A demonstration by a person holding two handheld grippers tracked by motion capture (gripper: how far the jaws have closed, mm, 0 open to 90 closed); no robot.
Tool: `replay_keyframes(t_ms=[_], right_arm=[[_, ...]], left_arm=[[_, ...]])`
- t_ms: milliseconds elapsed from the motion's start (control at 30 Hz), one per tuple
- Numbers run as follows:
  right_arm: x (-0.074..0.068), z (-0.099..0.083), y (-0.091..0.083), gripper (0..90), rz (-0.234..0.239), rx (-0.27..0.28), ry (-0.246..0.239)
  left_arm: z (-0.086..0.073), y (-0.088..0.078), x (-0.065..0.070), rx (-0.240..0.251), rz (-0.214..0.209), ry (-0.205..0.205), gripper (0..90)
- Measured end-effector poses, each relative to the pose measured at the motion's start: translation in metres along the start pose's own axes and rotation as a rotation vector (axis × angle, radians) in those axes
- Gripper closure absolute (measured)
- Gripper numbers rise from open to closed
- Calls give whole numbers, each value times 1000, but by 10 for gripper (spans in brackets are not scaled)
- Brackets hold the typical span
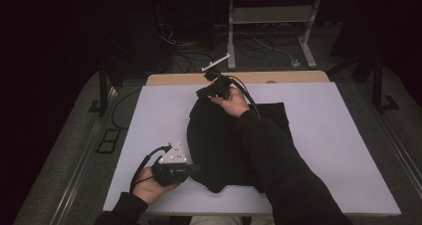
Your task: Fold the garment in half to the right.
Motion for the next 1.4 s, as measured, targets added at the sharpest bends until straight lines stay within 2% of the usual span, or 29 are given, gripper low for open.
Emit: replay_keyframes(t_ms=[100,233,367,933,1133,1400], right_arm=[[1,1,-7,851,-1,7,2],[4,1,-14,851,-12,14,-2],[6,0,-18,851,-17,16,-6],[23,1,-42,851,-32,55,26],[29,-1,-51,851,-38,73,39],[41,-6,-62,851,-51,81,59]], left_arm=[[5,1,1,3,-4,2,846],[11,2,2,2,-9,25,847],[19,2,2,16,-16,26,846],[59,6,6,42,-43,93,846],[70,11,5,56,-56,81,846],[81,22,6,63,-75,93,846]])
Point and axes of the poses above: each handheld gripper's, and its own axes: y roughly forward along the jaws, z roughly out of its top, x roughly to its right, the point moved 5 cm from there along y, roughly forward along the jaws, and after that the axes turned 14 degrees about y, right-handed, at the moved point
